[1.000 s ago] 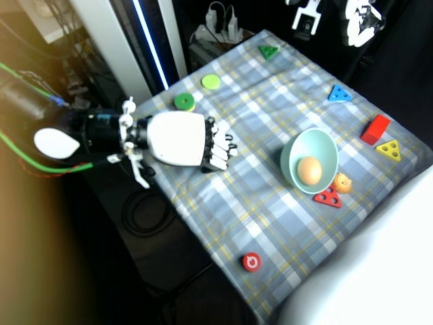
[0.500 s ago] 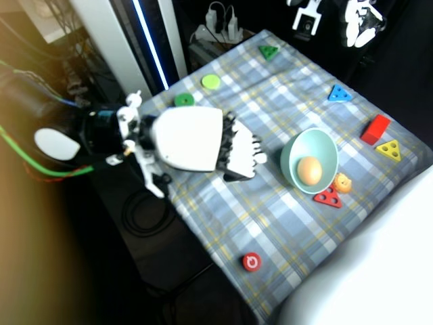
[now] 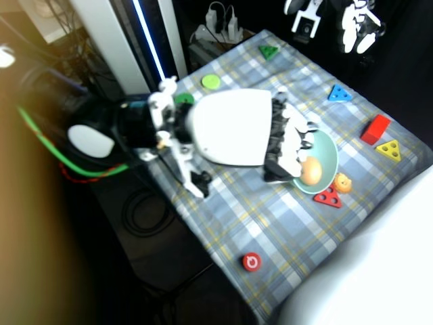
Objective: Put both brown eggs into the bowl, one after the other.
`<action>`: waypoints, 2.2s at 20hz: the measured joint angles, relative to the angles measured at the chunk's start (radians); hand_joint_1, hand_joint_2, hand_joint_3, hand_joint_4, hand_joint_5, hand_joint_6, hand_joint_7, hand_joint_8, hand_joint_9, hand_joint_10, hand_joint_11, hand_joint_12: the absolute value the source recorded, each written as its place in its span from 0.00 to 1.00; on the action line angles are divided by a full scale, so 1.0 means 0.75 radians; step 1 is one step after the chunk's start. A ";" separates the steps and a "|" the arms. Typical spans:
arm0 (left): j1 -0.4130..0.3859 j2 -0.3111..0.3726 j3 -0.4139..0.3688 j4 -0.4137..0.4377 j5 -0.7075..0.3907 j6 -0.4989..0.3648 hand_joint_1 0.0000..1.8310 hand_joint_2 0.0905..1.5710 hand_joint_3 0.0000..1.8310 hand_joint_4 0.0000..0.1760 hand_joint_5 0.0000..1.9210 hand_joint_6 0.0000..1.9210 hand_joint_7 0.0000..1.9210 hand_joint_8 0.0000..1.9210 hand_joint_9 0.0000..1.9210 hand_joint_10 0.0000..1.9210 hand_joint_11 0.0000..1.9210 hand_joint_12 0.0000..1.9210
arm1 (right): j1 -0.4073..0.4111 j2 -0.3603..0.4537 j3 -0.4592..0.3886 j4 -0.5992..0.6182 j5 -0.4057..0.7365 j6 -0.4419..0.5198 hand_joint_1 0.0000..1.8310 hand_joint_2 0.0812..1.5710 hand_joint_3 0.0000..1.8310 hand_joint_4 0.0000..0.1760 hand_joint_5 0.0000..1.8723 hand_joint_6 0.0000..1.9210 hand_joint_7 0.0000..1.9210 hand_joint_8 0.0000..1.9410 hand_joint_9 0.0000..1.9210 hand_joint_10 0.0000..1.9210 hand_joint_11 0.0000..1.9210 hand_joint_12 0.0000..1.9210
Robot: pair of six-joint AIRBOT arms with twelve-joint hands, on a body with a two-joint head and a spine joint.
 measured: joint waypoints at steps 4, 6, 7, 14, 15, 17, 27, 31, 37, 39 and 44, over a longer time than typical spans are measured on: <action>-0.001 -0.001 0.002 0.015 0.008 -0.009 0.48 0.59 0.00 0.00 0.32 0.00 0.34 0.00 0.33 0.00 0.05 0.68 | 0.059 -0.051 0.048 -0.055 -0.089 0.000 0.70 0.61 0.00 0.00 0.63 0.33 0.76 0.09 0.67 0.28 0.50 0.62; -0.001 -0.001 0.009 0.011 0.010 -0.010 0.47 0.59 0.00 0.00 0.33 0.00 0.35 0.00 0.34 0.01 0.02 0.75 | 0.063 -0.057 0.052 -0.082 -0.110 -0.001 0.70 0.61 0.00 0.00 0.64 0.30 0.74 0.14 0.67 0.26 0.49 0.63; -0.001 -0.001 0.009 0.008 0.012 -0.010 0.46 0.59 0.00 0.00 0.33 0.00 0.35 0.00 0.34 0.00 0.01 0.75 | 0.063 -0.061 0.052 -0.100 -0.133 -0.001 0.70 0.61 0.00 0.00 0.64 0.31 0.74 0.15 0.68 0.24 0.51 0.63; -0.001 -0.001 0.009 0.014 0.013 -0.031 0.47 0.60 0.00 0.00 0.33 0.00 0.36 0.00 0.35 0.01 0.01 0.78 | 0.061 -0.065 0.011 -0.137 -0.149 -0.002 0.69 0.62 0.00 0.10 0.62 0.35 0.68 0.22 0.57 0.38 0.43 0.68; -0.001 -0.001 0.009 0.014 0.011 -0.033 0.47 0.60 0.00 0.00 0.33 0.00 0.36 0.00 0.35 0.01 0.02 0.79 | 0.056 -0.064 0.009 -0.137 -0.145 -0.002 0.69 0.64 0.00 0.11 0.59 0.39 0.64 0.31 0.56 0.32 0.42 0.62; 0.002 -0.001 0.009 0.014 0.009 -0.039 0.46 0.61 0.00 0.00 0.32 0.00 0.35 0.00 0.34 0.01 0.01 0.77 | 0.043 -0.063 -0.002 -0.140 -0.149 -0.002 0.68 0.65 0.00 0.07 0.57 0.44 0.64 0.30 0.59 0.23 0.41 0.59; 0.004 -0.001 0.009 0.010 0.005 -0.051 0.46 0.61 0.00 0.00 0.32 0.00 0.34 0.00 0.33 0.00 0.00 0.73 | -0.016 -0.064 -0.004 -0.131 -0.157 -0.002 0.69 0.67 0.00 0.00 0.60 0.45 0.53 0.41 0.50 0.01 0.19 0.57; 0.005 -0.001 0.009 0.010 0.003 -0.060 0.45 0.61 0.00 0.00 0.32 0.00 0.34 0.00 0.33 0.01 0.00 0.77 | -0.043 -0.063 -0.015 -0.112 -0.137 -0.003 0.59 0.61 0.00 0.00 0.44 0.05 0.43 0.13 0.48 0.01 0.22 0.63; 0.007 -0.002 0.009 -0.003 -0.001 -0.065 0.46 0.61 0.00 0.00 0.33 0.00 0.36 0.00 0.35 0.02 0.02 0.77 | -0.057 -0.027 -0.038 -0.103 -0.119 -0.002 0.55 0.52 0.00 0.88 0.09 0.00 0.14 0.00 0.16 0.00 0.00 0.45; 0.007 -0.002 0.009 -0.004 -0.005 -0.065 0.45 0.60 0.00 0.00 0.33 0.00 0.37 0.00 0.35 0.03 0.01 0.73 | -0.057 -0.004 -0.047 -0.080 -0.104 -0.003 0.56 0.51 0.00 0.84 0.07 0.00 0.12 0.00 0.14 0.00 0.00 0.43; 0.013 -0.001 0.009 -0.007 -0.084 -0.128 0.47 0.60 0.00 0.00 0.28 0.00 0.31 0.00 0.32 0.01 0.06 0.61 | -0.191 0.188 -0.196 0.091 0.171 -0.004 0.48 0.53 0.00 0.82 0.07 0.00 0.13 0.00 0.13 0.00 0.00 0.37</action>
